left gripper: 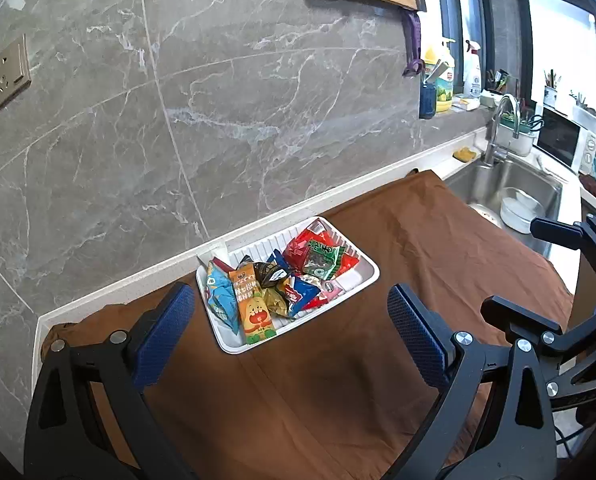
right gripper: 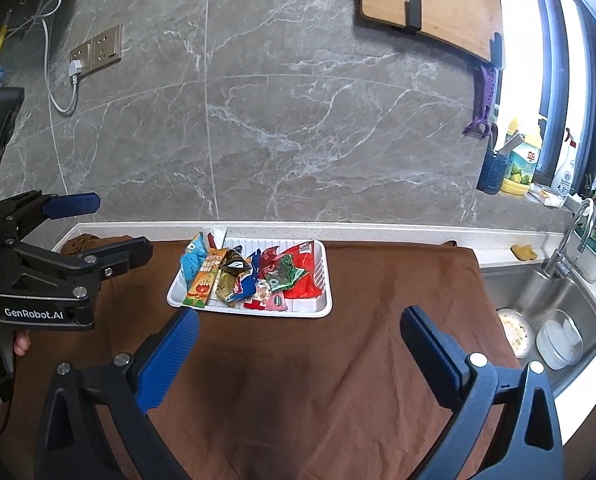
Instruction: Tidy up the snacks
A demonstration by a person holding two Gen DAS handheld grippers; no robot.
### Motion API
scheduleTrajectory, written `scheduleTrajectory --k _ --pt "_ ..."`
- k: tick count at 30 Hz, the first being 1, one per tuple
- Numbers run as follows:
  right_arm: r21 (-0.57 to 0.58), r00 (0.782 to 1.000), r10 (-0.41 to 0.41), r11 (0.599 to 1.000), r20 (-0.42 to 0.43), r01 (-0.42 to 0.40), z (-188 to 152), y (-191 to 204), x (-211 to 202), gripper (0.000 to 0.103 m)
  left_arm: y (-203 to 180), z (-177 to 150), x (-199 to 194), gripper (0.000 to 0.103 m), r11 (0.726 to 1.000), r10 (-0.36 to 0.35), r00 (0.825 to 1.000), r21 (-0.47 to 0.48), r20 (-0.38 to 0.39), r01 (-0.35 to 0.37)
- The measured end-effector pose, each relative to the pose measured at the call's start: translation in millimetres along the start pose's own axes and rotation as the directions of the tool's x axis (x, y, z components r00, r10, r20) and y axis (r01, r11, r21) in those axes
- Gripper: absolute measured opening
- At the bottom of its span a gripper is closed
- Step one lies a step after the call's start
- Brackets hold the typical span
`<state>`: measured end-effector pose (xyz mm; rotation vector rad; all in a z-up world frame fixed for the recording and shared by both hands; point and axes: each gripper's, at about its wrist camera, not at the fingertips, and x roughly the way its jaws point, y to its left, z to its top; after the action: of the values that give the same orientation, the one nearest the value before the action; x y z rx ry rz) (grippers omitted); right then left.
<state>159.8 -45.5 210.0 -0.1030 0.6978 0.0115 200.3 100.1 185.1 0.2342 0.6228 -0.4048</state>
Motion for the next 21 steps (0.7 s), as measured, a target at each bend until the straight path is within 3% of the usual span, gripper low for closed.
scheduleTrajectory --k 21 --pt "0.039 0.999 -0.053 0.998 0.010 0.052 -16.0 -7.6 -30.0 0.103 -9.2 -12.3 -23.6 0.098 0.999 -0.042 0.999 0.030 0.019 0.041"
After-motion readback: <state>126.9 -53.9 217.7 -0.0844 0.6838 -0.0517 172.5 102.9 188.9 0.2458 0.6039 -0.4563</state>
